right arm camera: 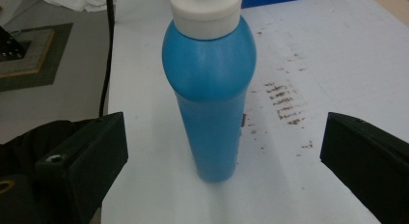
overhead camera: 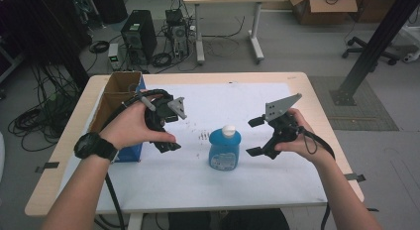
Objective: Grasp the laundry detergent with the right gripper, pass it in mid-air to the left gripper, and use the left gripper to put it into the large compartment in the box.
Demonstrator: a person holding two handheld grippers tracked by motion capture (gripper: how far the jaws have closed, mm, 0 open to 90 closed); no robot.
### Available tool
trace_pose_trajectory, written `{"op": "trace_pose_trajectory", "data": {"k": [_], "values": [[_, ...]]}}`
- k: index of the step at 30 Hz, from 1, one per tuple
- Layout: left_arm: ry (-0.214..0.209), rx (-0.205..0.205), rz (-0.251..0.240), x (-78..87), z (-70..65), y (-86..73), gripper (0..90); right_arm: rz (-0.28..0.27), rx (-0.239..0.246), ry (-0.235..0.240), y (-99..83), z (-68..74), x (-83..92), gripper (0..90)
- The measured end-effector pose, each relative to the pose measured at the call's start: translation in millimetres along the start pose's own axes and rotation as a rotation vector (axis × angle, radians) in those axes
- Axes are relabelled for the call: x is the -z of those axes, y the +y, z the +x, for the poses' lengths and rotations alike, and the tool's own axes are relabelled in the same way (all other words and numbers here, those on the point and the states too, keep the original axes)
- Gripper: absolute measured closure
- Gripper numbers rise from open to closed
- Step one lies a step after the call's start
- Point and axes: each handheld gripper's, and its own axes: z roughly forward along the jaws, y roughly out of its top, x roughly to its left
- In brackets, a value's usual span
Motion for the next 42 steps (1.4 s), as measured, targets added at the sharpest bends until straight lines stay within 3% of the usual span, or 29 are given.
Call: {"op": "trace_pose_trajectory", "data": {"k": [12, 23, 30, 42], "values": [[0.002, 0.004, -0.011, 2.3, -1.6, -2.3, 3.9, -0.046, -0.028, -0.006, -11.3, 5.8, -36.0, 3.8], [0.006, 0.008, -0.016, 1.8, -0.7, -2.6, 4.0, -0.105, -0.04, -0.015, -18.9, 9.2, -57.5, 6.4], [0.01, 0.01, -0.022, 3.7, -1.1, -3.7, 3.9, -0.15, -0.037, -0.036, -19.3, 10.4, -65.9, 10.4], [0.009, 0.008, -0.022, 4.6, -1.4, -2.8, 3.9, -0.158, -0.02, -0.049, -17.3, 12.5, -74.0, 17.5]]}}
